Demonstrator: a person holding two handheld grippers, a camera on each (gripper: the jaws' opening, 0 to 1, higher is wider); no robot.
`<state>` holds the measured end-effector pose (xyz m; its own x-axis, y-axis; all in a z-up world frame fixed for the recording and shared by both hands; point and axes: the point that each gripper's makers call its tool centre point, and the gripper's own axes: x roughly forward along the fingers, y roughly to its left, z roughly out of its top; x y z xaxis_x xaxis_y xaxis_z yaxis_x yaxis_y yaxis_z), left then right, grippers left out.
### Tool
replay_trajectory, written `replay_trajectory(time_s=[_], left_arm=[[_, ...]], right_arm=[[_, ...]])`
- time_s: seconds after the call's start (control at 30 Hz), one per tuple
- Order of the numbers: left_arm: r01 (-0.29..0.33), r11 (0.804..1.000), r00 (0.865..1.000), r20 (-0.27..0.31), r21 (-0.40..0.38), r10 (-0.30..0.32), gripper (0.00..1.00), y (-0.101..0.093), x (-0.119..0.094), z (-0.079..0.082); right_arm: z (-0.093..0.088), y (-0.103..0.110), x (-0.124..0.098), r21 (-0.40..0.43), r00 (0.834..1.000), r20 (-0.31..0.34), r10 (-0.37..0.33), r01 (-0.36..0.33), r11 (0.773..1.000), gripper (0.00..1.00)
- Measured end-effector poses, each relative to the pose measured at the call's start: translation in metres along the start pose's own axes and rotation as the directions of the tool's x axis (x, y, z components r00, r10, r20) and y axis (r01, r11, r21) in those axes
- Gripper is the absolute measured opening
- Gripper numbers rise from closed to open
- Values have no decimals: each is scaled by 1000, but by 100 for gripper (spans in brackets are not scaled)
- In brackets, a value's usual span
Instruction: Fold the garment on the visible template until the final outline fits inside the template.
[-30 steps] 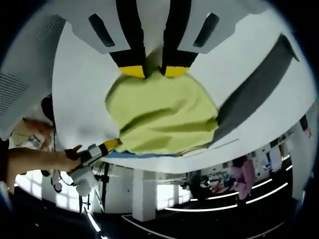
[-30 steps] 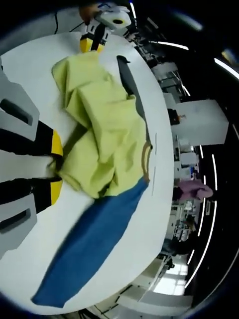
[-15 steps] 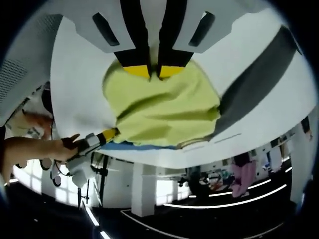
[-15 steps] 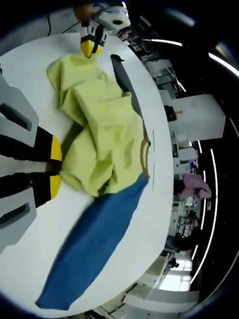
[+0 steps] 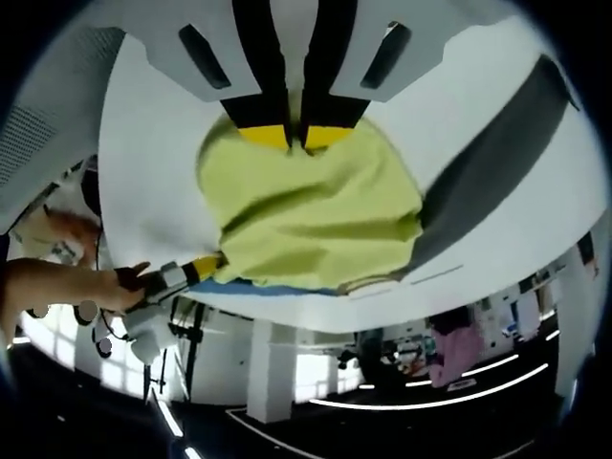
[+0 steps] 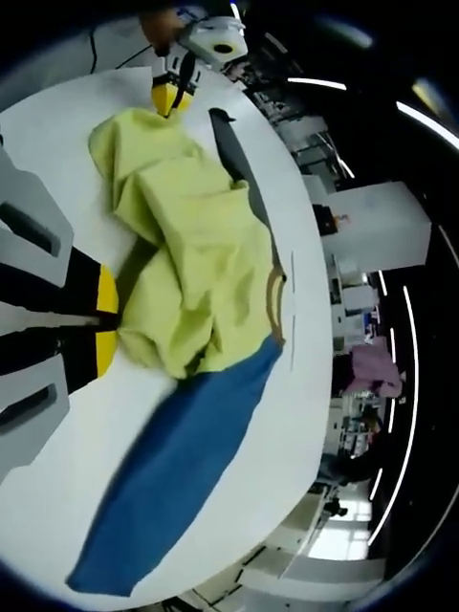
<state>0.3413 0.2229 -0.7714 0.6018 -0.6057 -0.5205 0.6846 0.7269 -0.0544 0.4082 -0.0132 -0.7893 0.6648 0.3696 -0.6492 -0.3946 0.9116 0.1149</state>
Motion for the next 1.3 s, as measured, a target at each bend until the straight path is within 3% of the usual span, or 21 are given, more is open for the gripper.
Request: replay_trajectory(time_s=[0.1,0.3,0.47,0.8,0.93,1.1,1.3], left_arm=[[-5,1000,1000,18,-22,5,1,0,-7,7],[19,988,997,76,-153,-8,1,0,-25,20],[5,985,996,91,-170,11,1,4,-39,26],[-36,979,996,72,-200,52,1,7,-59,25],[-60,959,995,63,-277,81,1,13,-68,20],[-67,945,993,72,-319,94,1,16,-76,15],[-88,935,994,31,-344,104,1,20,-80,4]], right_arm=[[4,1,-5,-5,1000,4,6,-6,1000,0],[7,7,-17,-28,999,-7,47,-47,999,0],[11,14,-29,-53,997,-8,81,-82,995,0],[13,29,-57,-31,988,-7,151,-152,988,0],[10,34,-70,-38,986,-12,166,-166,985,0],[1,34,-85,-38,985,-28,170,-171,984,0],[-9,33,-102,-6,986,-35,164,-165,986,0]])
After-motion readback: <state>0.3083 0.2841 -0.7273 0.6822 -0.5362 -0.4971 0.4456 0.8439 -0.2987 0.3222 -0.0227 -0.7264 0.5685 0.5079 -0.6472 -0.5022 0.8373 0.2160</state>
